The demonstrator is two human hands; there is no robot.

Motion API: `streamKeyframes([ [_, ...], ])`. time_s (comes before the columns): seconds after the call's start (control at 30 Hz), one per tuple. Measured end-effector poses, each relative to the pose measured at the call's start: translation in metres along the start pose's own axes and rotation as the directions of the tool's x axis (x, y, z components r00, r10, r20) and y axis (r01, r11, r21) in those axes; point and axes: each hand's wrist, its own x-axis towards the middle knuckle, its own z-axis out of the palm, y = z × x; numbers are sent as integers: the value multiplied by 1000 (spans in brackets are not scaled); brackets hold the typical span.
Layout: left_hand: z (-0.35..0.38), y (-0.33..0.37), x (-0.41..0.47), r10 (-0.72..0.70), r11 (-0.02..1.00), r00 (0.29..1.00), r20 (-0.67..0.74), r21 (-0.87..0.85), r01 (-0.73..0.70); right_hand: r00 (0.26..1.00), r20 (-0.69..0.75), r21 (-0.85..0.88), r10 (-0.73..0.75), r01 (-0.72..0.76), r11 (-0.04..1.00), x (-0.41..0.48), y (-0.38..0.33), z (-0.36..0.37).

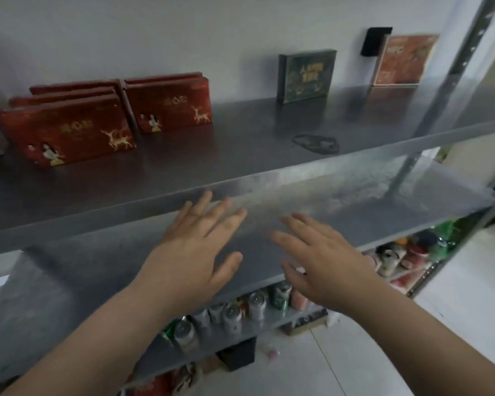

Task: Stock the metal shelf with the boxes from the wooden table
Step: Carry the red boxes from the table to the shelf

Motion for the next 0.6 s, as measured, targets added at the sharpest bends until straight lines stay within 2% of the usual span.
streamKeyframes([
  [0.1,35,39,-7,112,993,994,13,-48,-111,992,71,93,105,-111,989,-66,8,16],
  [0.2,77,85,-8,164,984,978,131,-93,-152,947,229,91,224,-249,964,-127,22,31],
  [0.3,112,142,-7,219,972,947,235,-135,-192,902,304,83,307,-346,934,-189,39,39],
  [0.4,143,206,-7,301,952,895,331,-153,-264,834,358,85,420,-477,875,-257,54,44],
  [0.6,188,327,-9,475,880,752,458,-244,-407,666,387,103,638,-718,688,-387,70,45],
])
